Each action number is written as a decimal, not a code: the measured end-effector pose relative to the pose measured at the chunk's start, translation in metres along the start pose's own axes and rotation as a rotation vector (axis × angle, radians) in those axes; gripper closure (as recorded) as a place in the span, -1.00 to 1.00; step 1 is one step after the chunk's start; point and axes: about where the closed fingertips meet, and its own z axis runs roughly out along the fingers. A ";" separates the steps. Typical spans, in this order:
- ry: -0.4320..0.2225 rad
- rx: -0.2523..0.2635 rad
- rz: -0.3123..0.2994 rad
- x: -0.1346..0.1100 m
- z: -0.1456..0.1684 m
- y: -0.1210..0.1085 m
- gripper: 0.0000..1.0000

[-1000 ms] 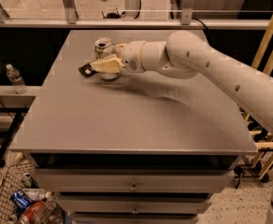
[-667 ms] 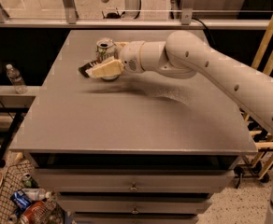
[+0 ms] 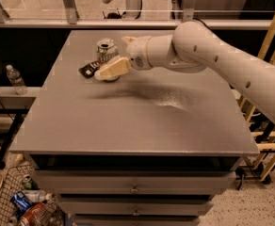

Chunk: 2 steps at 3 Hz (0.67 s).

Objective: Move 7up can near rxbar chocolate

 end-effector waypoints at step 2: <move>0.079 0.065 -0.056 -0.009 -0.048 -0.004 -1.00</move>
Offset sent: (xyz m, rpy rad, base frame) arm -0.0119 -0.0346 0.0159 -0.0806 -0.0264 -0.0446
